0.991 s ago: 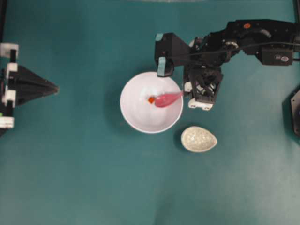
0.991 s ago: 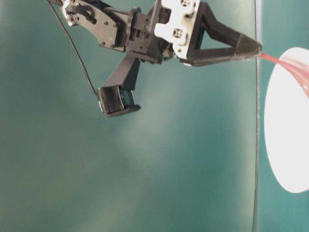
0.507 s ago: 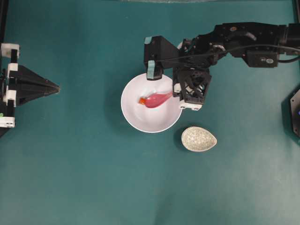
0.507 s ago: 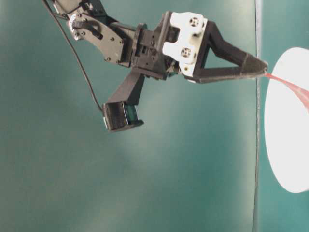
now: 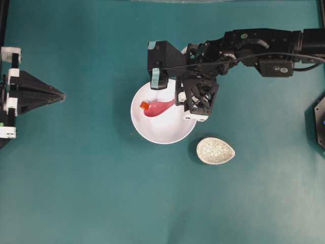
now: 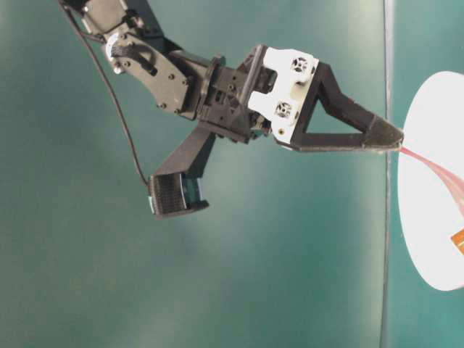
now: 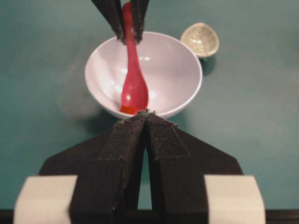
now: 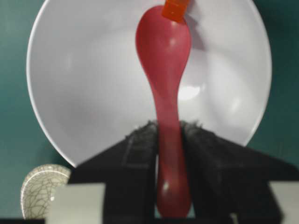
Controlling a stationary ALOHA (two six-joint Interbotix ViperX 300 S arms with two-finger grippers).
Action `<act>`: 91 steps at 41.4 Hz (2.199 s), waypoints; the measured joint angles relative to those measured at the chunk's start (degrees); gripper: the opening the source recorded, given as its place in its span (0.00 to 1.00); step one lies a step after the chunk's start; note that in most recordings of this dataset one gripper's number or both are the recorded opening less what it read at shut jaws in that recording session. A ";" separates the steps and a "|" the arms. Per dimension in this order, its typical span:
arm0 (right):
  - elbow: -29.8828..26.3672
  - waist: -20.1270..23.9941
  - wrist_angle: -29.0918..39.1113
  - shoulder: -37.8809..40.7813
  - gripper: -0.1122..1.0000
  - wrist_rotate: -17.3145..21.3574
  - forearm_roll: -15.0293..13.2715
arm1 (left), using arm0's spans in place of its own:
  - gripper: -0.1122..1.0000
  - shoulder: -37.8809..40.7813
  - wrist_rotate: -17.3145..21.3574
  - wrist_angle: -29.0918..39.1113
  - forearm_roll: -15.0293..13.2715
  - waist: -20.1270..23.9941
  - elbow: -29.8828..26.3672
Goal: Grip the spoon and scoop the red block from the bowl with right arm.
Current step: 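Lower the spoon into the bowl and push it under the red cube, then raise the spoon with the red cube above the bowl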
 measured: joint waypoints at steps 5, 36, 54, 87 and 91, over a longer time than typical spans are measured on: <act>0.00 0.09 -0.18 0.00 0.31 0.18 0.00 | 0.10 0.09 0.00 0.09 0.00 0.00 0.09; -0.88 0.00 -0.35 -2.20 0.31 0.70 -0.70 | 0.10 0.09 0.00 0.00 0.00 0.00 0.00; 4.92 -0.09 -6.06 -7.47 0.31 0.97 -0.70 | 0.10 0.00 -0.09 0.09 0.09 0.00 0.00; 27.51 6.33 -40.61 -16.44 0.31 0.97 3.69 | 0.10 0.09 -0.09 0.09 0.00 0.00 0.00; 28.21 6.42 -42.36 -16.44 0.31 0.97 4.39 | 0.10 0.00 -0.09 0.18 0.09 0.00 0.00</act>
